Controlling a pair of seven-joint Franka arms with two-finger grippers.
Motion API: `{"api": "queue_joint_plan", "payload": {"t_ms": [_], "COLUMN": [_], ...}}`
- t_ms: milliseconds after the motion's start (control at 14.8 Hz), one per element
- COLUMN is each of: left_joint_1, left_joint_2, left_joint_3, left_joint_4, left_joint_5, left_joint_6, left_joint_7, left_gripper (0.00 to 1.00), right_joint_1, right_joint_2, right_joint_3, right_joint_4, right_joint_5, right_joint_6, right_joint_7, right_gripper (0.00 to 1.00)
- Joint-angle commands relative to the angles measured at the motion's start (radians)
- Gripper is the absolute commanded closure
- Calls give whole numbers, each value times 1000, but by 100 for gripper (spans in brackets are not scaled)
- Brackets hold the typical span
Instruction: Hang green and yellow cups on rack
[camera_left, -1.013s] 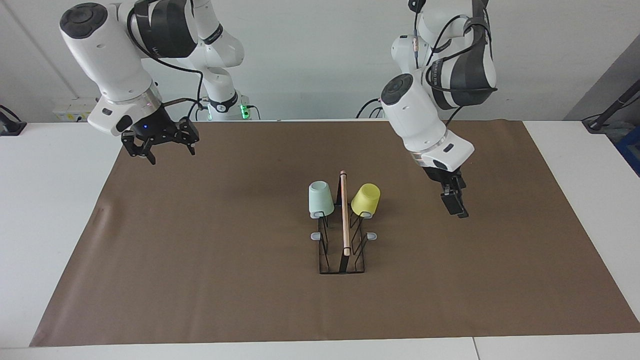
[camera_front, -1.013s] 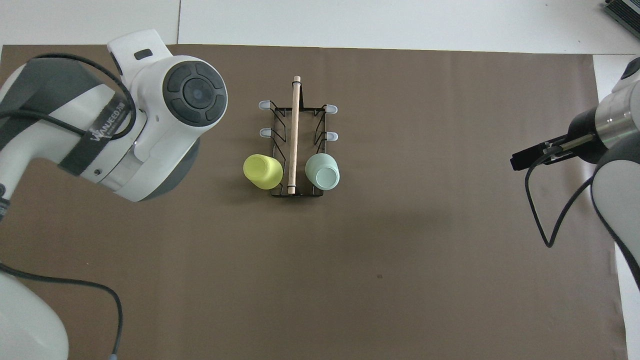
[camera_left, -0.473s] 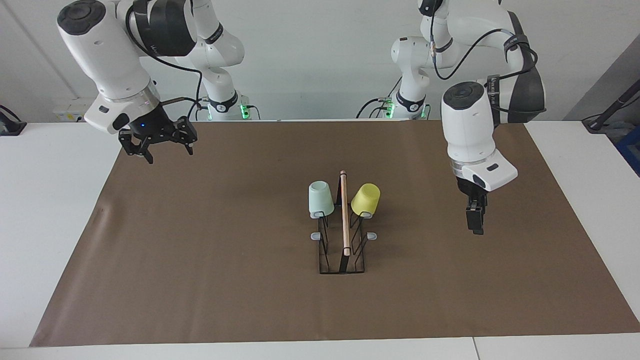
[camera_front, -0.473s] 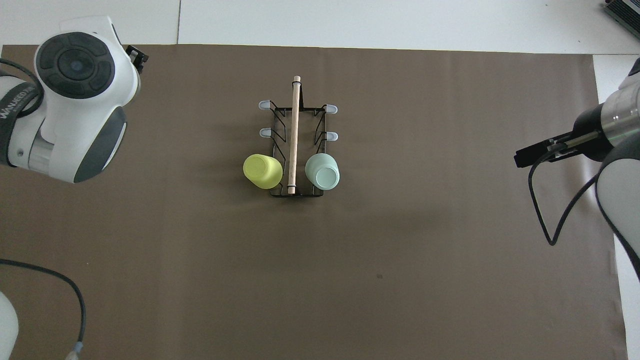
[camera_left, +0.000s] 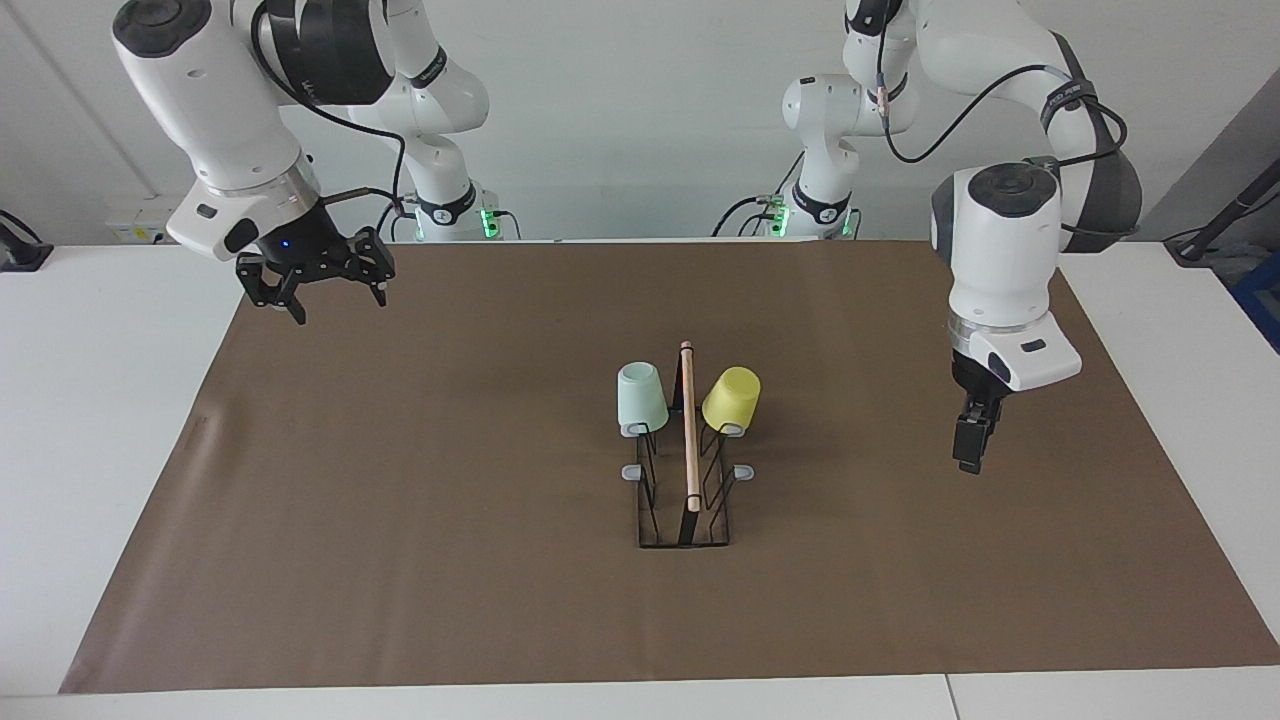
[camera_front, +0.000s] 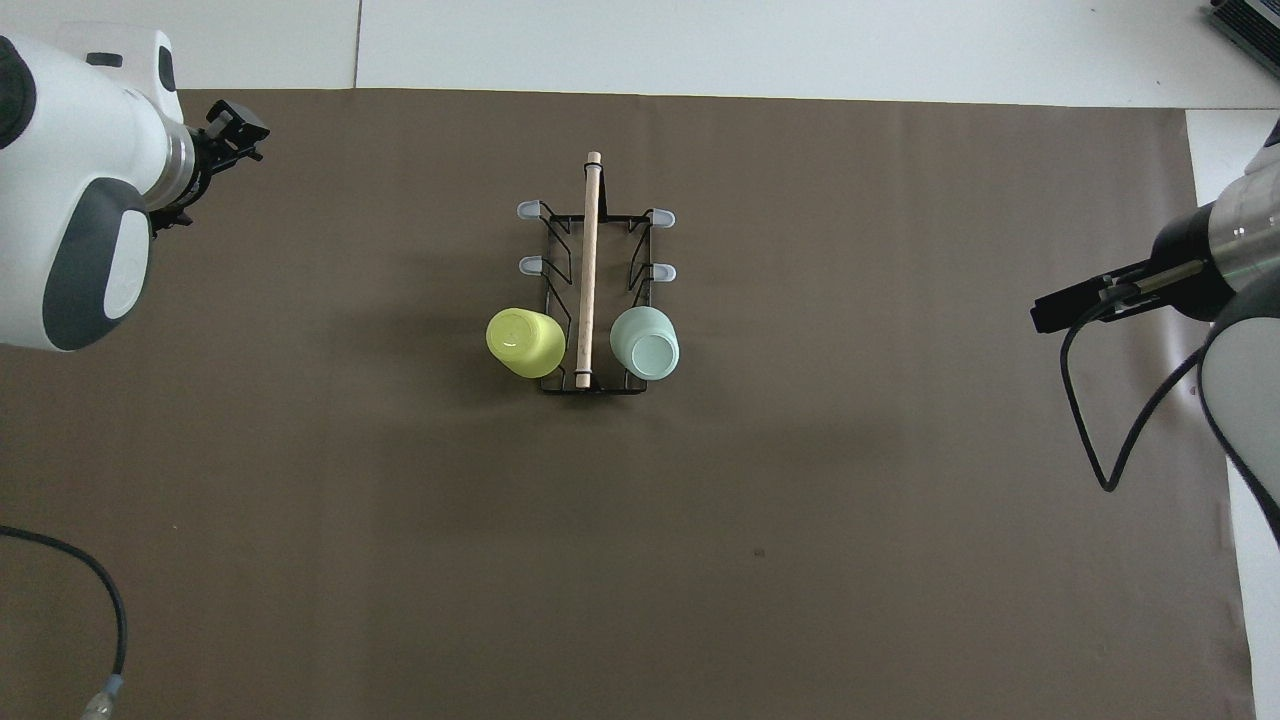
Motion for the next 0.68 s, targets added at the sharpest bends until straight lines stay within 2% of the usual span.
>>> {"api": "queue_joint_plan", "payload": {"t_ms": [0,270,608], "left_joint_1": [22,62,68], "left_joint_2": [-62,-88,-140], "left_joint_3": [-10,-9,-2], "left_joint_4": [-25,-27,-18], "left_joint_5": [-74,-152,-162], "left_joint_6": [-53,-125,-257], "left_joint_7": [127,381,691], "left_gripper": [0,0,0], "right_joint_1": [4,7,12], "right_joint_2": [15,15,12], "right_joint_3": [-7,-8,-7], "right_joint_4": [27,27,30], "right_joint_5": [-10,-12,-10], "right_joint_6": [-26,-28,-35], "right_joint_7": [19,19,71], "right_gripper": [0,0,0]}}
